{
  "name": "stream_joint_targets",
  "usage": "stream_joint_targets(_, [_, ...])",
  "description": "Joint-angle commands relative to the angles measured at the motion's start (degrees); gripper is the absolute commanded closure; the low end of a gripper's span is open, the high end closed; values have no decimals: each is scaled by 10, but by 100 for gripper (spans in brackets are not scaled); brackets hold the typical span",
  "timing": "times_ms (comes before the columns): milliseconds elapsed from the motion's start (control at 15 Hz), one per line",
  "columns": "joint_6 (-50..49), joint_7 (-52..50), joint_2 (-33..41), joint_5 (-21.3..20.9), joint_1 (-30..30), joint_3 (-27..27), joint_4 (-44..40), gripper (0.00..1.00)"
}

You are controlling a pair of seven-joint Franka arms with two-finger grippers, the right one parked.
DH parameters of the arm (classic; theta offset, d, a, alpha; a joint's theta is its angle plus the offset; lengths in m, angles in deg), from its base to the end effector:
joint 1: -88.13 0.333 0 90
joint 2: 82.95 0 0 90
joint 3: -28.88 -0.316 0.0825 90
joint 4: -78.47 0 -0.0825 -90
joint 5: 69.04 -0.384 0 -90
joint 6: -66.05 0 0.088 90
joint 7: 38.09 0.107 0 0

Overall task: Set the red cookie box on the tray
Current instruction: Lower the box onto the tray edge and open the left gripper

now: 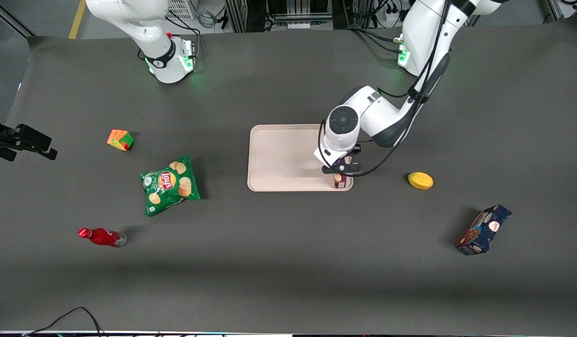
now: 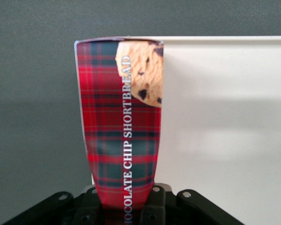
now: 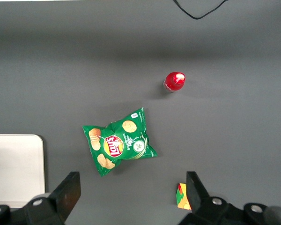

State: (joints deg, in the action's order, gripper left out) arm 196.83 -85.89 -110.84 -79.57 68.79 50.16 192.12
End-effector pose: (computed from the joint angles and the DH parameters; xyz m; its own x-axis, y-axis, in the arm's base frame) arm 0.4570 -0.3804 0.2209 0.9907 0.0257 -0.1337 0.0162 -0.9973 -0.0717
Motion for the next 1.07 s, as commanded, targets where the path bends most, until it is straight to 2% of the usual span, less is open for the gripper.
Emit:
stream_joint_targets(0, [2,-18,17,-8,1,3,13,62])
stream_joint_targets(67, [2,-18,17,-8,2,3,13,49])
stream_joint_targets(200, [2,-18,17,-8,2,3,11,16])
stream_joint_targets(267, [2,-17,17,-8,3,3,11,2])
stream_joint_targets(533, [-10,-18,24,-7,4,3,-1,0])
stream_joint_targets(800, [-88,3,36,3,7,0,-76,0])
stream_joint_targets(1000, [-160,93,38,62,39,-11,-154,0])
